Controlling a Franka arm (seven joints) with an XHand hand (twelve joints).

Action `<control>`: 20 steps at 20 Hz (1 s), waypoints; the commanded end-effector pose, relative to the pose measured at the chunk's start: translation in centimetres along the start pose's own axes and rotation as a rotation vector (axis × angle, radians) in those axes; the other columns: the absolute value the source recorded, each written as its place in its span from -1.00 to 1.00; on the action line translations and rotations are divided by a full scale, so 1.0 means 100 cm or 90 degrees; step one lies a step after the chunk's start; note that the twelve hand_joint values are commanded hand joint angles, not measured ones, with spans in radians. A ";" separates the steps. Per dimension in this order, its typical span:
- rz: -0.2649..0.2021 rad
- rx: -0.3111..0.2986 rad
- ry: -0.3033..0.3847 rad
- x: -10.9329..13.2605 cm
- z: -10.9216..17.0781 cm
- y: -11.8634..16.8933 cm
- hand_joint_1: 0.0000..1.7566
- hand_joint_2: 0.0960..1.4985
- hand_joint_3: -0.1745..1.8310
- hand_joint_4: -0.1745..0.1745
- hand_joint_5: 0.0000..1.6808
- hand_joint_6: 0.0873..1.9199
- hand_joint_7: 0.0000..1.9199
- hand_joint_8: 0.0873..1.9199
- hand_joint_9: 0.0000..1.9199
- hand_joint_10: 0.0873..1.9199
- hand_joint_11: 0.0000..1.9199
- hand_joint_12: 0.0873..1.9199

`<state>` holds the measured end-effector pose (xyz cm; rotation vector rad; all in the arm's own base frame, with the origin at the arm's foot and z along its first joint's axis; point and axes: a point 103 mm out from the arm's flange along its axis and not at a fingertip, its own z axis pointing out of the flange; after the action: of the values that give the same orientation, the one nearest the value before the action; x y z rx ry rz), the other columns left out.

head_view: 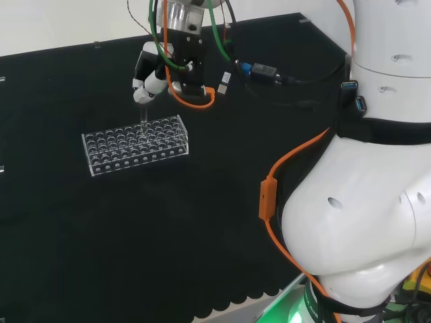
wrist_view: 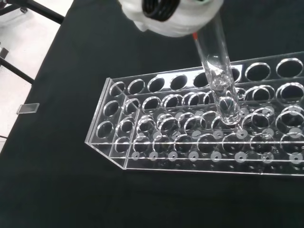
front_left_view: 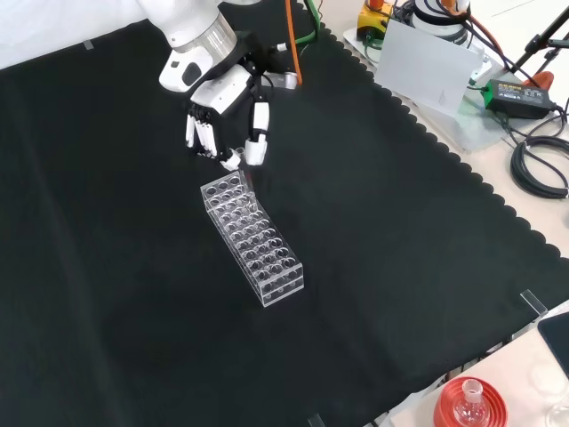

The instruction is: Put the test tube back in the rack.

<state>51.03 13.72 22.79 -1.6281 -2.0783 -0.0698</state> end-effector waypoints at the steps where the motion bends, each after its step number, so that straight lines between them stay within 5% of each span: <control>1: 0.002 0.002 0.002 -0.005 -0.001 0.001 0.48 0.25 -0.76 -1.00 0.42 -0.39 0.30 -0.42 0.16 -0.45 -0.27 0.28; 11: -0.010 -0.003 0.001 0.000 -0.005 0.004 0.48 0.24 -0.74 -1.00 0.42 -0.39 0.30 -0.42 0.16 -0.45 -0.26 0.28; 15: -0.014 -0.003 -0.004 0.003 -0.005 0.004 0.48 0.00 -0.40 -1.00 0.41 -0.31 0.29 -0.34 0.16 -0.44 -0.26 0.28; 20: -0.015 -0.001 -0.004 0.006 -0.004 0.003 0.48 -0.04 -0.33 -1.00 0.40 -0.28 0.29 -0.31 0.16 -0.44 -0.26 0.29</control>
<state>51.45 14.01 23.29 -1.6059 -2.1007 -0.0771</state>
